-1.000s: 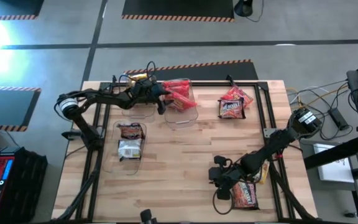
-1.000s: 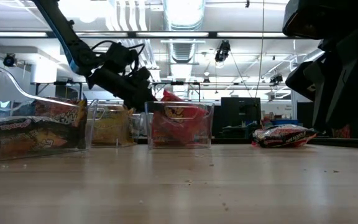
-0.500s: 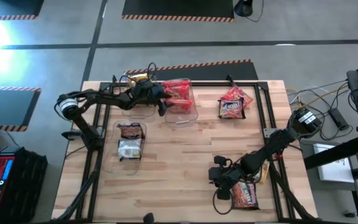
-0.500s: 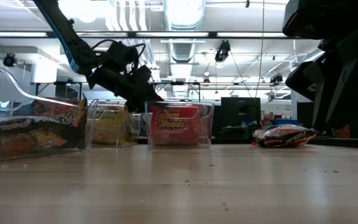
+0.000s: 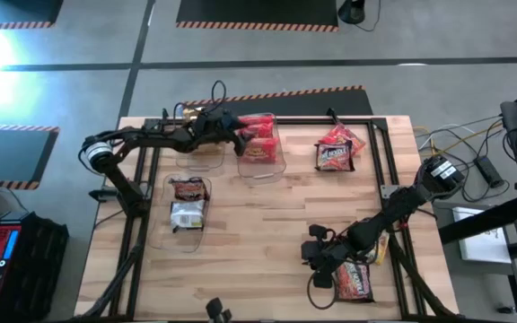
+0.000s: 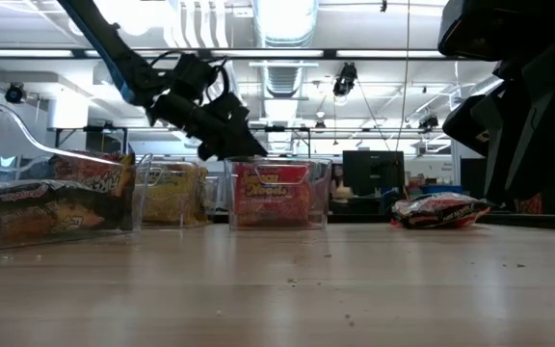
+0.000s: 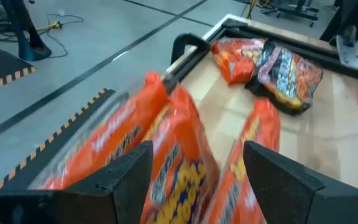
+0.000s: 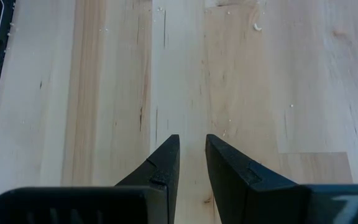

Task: Sort Maruchan noodles
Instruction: Put the orange noodle pack into the top right transparent bin

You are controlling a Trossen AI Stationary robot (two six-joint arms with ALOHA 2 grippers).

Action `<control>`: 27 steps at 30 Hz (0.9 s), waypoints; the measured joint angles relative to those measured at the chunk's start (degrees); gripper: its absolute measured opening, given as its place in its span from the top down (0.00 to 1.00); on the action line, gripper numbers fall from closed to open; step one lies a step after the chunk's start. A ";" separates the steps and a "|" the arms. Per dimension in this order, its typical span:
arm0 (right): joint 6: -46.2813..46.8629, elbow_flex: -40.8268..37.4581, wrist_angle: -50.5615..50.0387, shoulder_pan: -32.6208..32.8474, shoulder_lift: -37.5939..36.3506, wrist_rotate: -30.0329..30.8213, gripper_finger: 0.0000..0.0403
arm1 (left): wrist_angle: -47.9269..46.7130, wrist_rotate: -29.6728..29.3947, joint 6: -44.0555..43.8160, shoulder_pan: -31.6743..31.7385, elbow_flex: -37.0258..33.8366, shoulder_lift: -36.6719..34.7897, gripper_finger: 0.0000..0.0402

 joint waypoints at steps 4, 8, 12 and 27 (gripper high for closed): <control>-0.02 0.00 0.00 -0.01 0.00 0.00 0.83 | -4.73 0.06 0.30 -0.16 3.87 0.00 0.42; -0.02 0.00 0.00 0.00 0.00 0.00 0.83 | -9.04 2.93 0.49 -1.17 6.73 -0.26 0.42; -0.85 0.00 -0.02 0.01 0.00 0.00 0.83 | -10.91 15.34 0.21 -3.98 6.66 -1.28 0.42; -0.45 0.00 -0.07 0.01 0.00 -0.24 0.83 | -15.70 15.56 1.94 -12.21 3.38 -1.53 0.42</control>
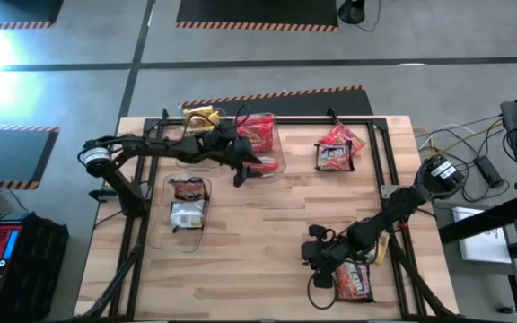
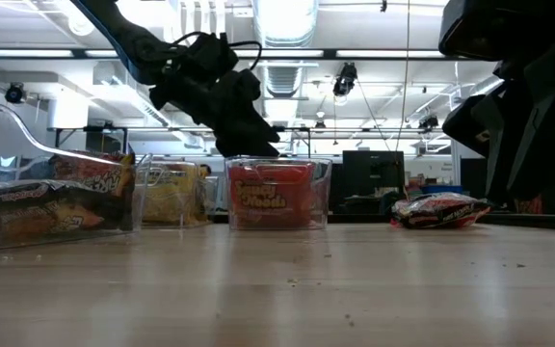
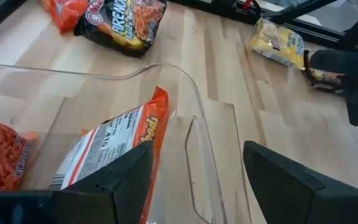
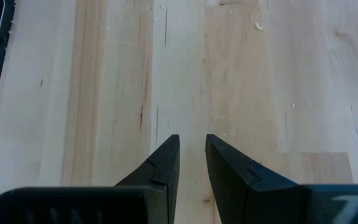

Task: Sort Maruchan noodles
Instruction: Put the orange noodle pack into the top right transparent bin, then put the yellow noodle pack into the top left transparent bin

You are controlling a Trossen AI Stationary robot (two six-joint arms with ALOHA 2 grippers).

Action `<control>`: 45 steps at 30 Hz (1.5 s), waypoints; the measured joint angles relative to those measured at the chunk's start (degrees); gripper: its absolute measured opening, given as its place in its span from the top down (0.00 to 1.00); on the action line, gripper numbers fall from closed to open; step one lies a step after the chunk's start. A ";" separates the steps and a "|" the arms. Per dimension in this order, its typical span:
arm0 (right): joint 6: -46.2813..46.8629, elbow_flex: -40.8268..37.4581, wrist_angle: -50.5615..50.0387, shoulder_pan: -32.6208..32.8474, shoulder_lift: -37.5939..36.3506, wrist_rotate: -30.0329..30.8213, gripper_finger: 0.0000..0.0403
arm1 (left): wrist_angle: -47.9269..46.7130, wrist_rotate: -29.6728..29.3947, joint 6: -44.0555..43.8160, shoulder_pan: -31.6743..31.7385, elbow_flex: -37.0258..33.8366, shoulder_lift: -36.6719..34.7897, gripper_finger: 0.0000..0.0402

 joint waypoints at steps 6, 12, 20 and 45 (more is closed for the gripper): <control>0.01 0.00 0.02 0.00 0.01 0.01 0.83 | -1.77 -1.04 -3.38 -0.03 0.01 0.25 0.42; 0.01 0.00 0.02 0.00 0.02 0.02 0.83 | -3.11 -4.04 -5.03 -0.01 0.01 0.26 0.42; 0.02 0.00 0.02 0.00 0.02 0.04 0.83 | -3.87 -8.24 -5.44 0.69 0.03 0.26 0.42; -0.05 0.00 0.48 0.00 0.04 0.06 0.83 | -7.10 -8.04 2.14 4.87 7.42 2.01 0.42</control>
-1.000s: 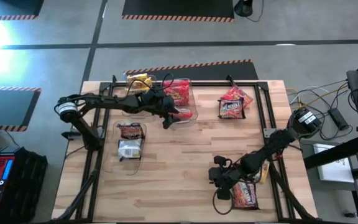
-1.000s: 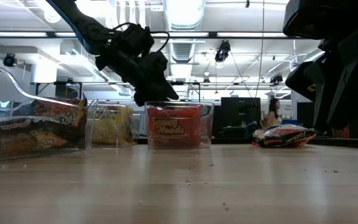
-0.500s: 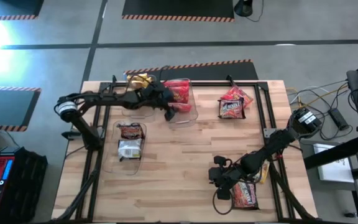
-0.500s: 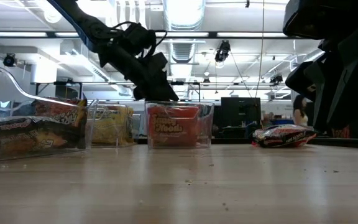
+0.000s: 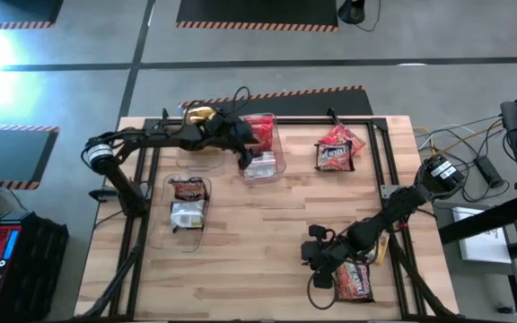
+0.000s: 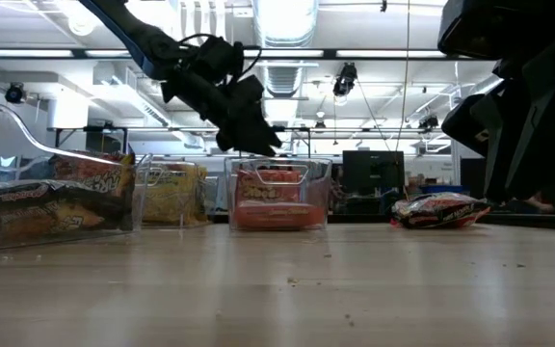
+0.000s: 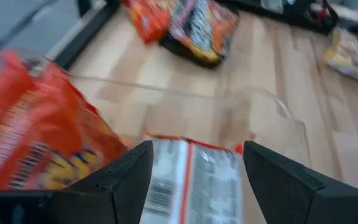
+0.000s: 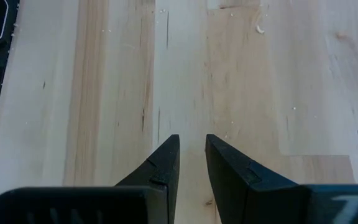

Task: Sort Maruchan noodles
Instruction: Put the yellow noodle pack into the top left transparent bin

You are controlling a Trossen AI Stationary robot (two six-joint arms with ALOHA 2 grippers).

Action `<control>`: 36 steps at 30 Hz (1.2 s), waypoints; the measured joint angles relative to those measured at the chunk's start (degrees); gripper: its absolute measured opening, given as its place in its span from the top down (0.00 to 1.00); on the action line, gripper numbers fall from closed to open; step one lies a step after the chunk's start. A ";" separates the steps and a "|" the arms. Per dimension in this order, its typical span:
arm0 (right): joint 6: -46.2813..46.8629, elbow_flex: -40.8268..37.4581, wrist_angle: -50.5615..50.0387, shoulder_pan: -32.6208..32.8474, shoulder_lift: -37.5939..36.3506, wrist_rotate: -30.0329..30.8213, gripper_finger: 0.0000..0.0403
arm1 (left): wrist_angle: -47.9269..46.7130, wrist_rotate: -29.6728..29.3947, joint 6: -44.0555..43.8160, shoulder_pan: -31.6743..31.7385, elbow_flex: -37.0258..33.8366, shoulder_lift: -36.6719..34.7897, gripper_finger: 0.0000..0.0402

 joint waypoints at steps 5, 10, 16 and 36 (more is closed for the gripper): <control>-0.03 0.00 -0.01 0.00 0.00 -0.02 0.83 | -2.71 -0.02 -0.40 -2.63 -0.02 0.00 0.42; 0.02 0.00 0.55 0.00 0.00 -0.01 0.83 | -3.21 -0.10 -4.19 -6.31 -0.26 -0.21 0.42; 0.04 0.00 0.71 0.00 0.00 -0.02 0.83 | -3.00 -3.19 -7.42 -14.82 -1.42 -2.43 0.42; 0.01 0.00 1.34 -0.07 0.00 0.06 0.83 | 18.00 -38.14 -20.32 -55.11 -2.97 -1.42 0.42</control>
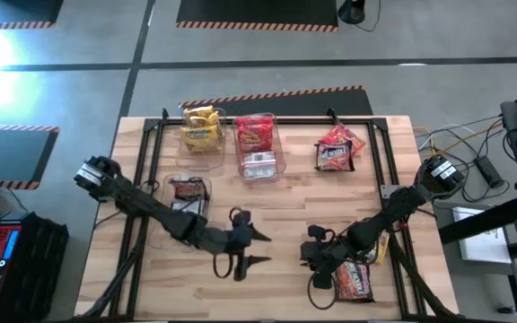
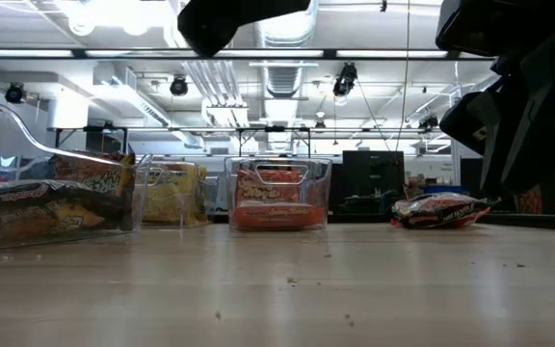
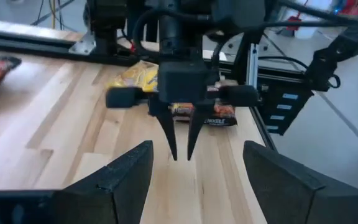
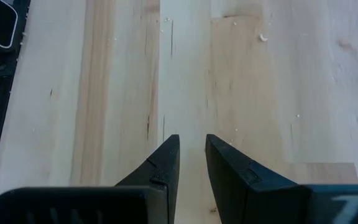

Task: Sort Maruchan noodles
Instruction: Put the yellow noodle pack into the top left transparent bin

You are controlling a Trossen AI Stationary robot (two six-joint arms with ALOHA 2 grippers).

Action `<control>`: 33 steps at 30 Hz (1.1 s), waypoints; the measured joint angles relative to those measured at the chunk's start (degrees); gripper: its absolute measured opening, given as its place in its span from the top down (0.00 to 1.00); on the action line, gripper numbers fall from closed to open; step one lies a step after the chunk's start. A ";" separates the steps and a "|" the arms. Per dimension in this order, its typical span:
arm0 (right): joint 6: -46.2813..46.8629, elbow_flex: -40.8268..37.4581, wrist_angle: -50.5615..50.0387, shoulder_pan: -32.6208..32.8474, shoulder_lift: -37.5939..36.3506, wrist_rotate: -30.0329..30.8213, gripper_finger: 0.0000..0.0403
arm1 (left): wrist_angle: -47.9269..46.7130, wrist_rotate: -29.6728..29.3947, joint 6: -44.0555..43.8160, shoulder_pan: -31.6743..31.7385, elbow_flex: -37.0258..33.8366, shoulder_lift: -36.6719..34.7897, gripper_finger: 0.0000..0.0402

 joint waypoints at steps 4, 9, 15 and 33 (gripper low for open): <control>0.08 -0.02 1.66 -0.04 0.00 0.10 0.83 | 1.69 -3.19 -4.27 -1.30 0.00 2.44 0.42; 0.07 0.00 7.55 -0.04 0.00 0.10 0.83 | 4.02 -7.82 -7.85 -2.04 0.00 6.05 0.42; 0.10 0.00 9.73 -0.06 0.00 0.14 0.83 | 11.69 -8.59 -5.05 -2.37 0.00 9.52 0.42; 16.40 0.00 18.72 -1.06 0.22 4.82 0.83 | 15.11 -6.95 -2.03 -2.22 -0.59 11.52 0.42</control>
